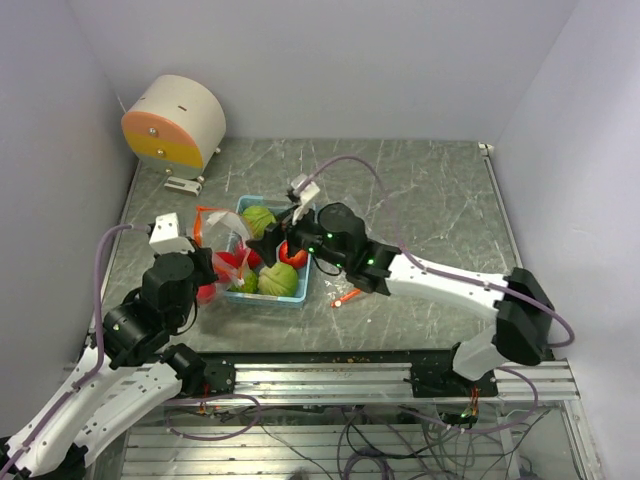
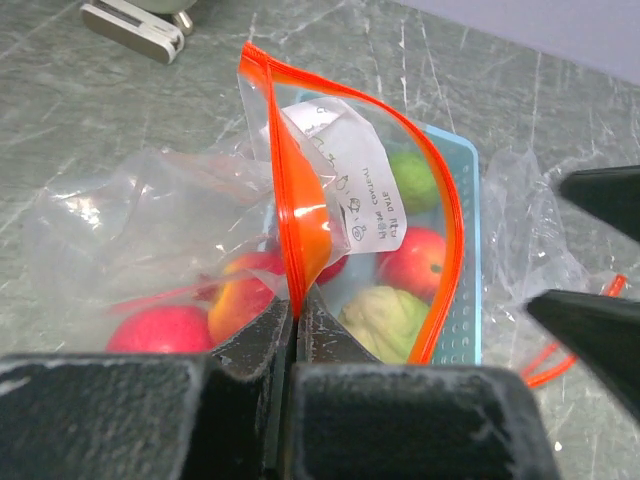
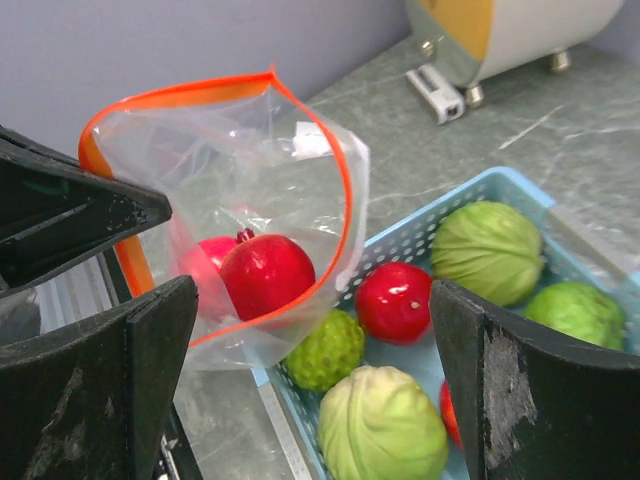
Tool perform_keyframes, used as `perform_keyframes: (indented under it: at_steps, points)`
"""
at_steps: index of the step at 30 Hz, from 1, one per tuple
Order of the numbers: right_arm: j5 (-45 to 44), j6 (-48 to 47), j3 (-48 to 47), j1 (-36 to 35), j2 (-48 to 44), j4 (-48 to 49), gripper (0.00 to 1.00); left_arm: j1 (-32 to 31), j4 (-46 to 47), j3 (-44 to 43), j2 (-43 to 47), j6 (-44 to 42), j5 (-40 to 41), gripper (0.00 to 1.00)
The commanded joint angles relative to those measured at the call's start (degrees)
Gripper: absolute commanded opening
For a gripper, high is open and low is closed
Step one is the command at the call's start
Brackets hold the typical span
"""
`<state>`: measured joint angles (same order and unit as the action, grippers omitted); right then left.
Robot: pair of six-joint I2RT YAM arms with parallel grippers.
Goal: Place the food in the zip-top bag and seal the zipper
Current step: Place the fake fruit in the zipper food storage bag, then pick up the fake fruit from the bin.
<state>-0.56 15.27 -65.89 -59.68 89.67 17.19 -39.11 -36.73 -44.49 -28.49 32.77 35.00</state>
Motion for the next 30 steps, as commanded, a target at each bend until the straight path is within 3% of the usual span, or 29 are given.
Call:
perform_keyframes:
  at_steps: [1,4,13,19,30]
  points:
    - [-8.3,-1.4,2.9,0.1,-6.2,-0.1,1.0,-0.1,-1.8,-3.2,-0.5,-0.2,4.8,0.07]
    - [-12.9,-1.1,1.2,0.8,-5.0,-5.7,1.0,-0.1,-2.1,-3.0,-0.1,0.3,5.6,0.07]
    - [-23.8,4.0,-13.3,1.6,11.7,-28.9,0.96,-0.1,-2.4,-2.8,3.7,1.0,7.6,0.07]
    - [-25.2,7.3,-16.9,2.9,18.0,-33.8,0.96,-0.1,-2.5,-2.9,4.0,0.8,7.0,0.07]
    - [-21.1,6.9,-18.9,3.9,25.7,-33.6,0.95,-0.1,-1.8,-2.4,5.1,0.3,6.2,0.07]
